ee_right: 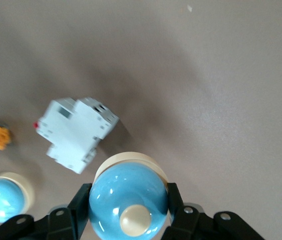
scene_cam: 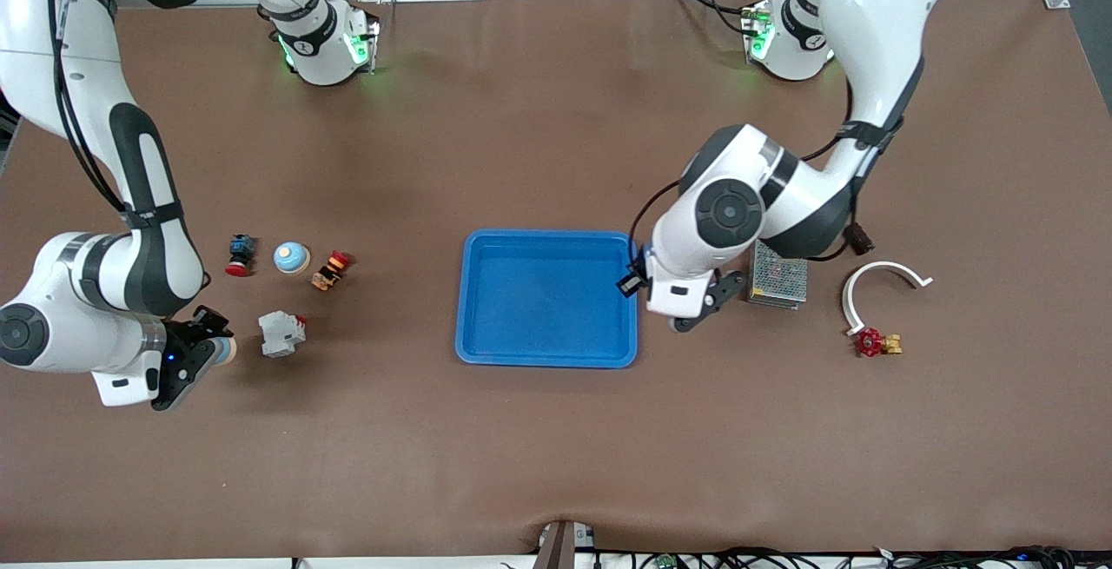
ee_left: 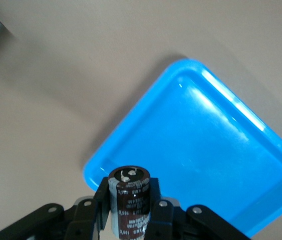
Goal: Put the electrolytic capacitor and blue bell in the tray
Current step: 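Carry the capacitor and bell toward the blue tray with both grippers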
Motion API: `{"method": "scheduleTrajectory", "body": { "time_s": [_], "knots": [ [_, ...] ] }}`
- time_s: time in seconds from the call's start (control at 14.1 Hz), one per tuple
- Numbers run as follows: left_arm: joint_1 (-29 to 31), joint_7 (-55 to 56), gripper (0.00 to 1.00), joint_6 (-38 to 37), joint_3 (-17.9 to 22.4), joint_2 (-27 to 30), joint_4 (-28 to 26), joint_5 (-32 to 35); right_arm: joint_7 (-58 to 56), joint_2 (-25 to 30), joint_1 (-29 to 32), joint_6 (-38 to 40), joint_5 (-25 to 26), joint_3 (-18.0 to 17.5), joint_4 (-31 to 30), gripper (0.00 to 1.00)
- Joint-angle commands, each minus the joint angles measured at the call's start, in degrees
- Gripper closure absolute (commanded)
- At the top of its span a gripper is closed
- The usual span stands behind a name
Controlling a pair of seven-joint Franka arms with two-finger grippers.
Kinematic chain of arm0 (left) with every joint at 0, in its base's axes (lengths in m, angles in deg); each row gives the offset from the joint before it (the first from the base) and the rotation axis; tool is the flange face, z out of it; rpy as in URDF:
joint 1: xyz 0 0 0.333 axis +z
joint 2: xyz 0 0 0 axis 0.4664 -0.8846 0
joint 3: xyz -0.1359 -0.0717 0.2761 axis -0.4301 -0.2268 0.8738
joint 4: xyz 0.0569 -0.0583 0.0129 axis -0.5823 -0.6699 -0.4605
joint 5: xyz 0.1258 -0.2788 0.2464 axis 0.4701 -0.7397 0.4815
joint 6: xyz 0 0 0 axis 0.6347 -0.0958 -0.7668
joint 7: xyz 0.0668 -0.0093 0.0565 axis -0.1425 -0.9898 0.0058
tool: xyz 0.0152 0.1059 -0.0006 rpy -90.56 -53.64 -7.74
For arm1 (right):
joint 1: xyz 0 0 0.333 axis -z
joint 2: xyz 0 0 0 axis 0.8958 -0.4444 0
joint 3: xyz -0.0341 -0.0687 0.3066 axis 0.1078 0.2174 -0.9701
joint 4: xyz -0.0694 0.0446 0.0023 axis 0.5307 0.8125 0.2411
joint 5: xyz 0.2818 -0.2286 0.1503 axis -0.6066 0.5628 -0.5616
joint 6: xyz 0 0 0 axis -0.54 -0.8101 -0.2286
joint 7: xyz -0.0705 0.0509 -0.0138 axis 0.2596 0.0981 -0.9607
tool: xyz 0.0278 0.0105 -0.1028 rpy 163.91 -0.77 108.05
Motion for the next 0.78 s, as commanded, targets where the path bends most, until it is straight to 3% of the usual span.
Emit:
{"method": "scheduleTrajectory", "body": {
  "time_s": [0.0, 0.14, 0.35, 0.71],
  "knots": [
    [-2.5, 3.1, 1.0, 1.9, 0.7, -2.5, 2.2, 0.2, 8.3, 4.5, -2.5, 5.1, 0.1, 0.0, -0.7, 0.6],
    [-4.2, 3.8, 1.0, 5.4, 0.9, -4.4, 2.2, 0.4, 15.5, 7.0, -4.5, 9.4, -0.3, 0.0, -0.7, 0.6],
    [-8.1, 4.0, 1.0, 9.2, 5.0, -6.9, 2.3, 0.2, 33.4, 11.2, -9.6, 15.0, -0.7, -0.2, -0.7, 0.6],
    [-11.3, 5.0, 1.0, 10.0, 7.4, -10.3, 2.2, 0.4, 63.6, 15.2, -22.1, 17.5, -0.7, -0.2, -0.8, 0.6]
  ]
}}
